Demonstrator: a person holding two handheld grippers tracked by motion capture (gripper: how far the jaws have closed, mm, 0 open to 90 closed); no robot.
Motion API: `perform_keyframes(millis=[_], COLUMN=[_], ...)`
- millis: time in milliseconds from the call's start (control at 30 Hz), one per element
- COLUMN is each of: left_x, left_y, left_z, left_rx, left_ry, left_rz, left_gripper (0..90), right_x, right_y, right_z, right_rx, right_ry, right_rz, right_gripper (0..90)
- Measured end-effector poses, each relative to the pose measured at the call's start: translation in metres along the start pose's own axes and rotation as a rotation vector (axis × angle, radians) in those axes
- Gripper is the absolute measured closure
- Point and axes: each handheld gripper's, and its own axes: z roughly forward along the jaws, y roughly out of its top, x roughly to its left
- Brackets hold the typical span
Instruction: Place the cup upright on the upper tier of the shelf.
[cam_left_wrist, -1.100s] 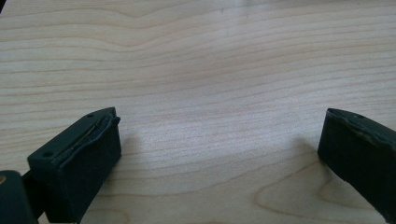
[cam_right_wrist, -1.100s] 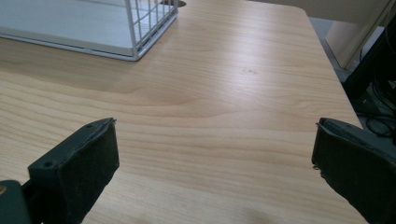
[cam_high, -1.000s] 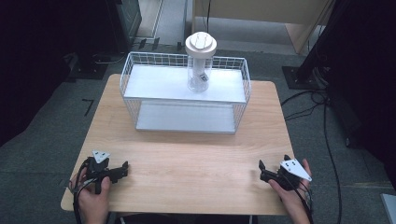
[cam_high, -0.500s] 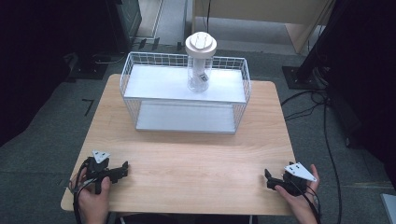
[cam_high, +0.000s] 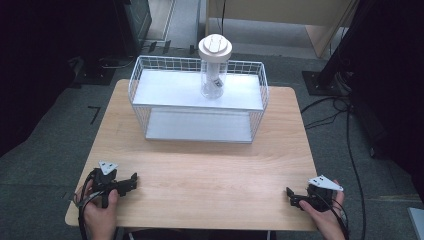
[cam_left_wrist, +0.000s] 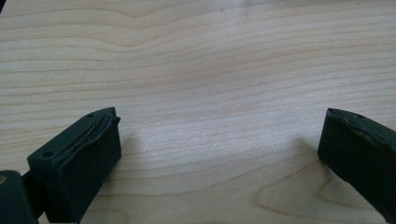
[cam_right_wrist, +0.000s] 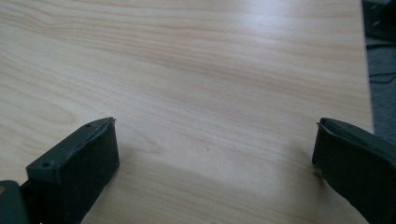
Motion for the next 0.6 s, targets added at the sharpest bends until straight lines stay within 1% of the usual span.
perform_keyframes(millis=[267, 600], left_x=[0.0, 0.0001], left_y=[-0.0001, 0.0], left_z=[-0.0001, 0.0], left_rx=[0.0, 0.0], left_ry=[0.0, 0.0], left_rz=[0.0, 0.0], left_gripper=[0.0, 0.0], right_x=[-0.0024, -0.0028], right_y=[-0.0033, -0.0045], right_z=[-0.0033, -0.0044], right_rx=[0.001, -0.002], right_ry=[0.006, 0.0], right_rz=[-0.011, -0.006], right_gripper=[0.4, 0.4])
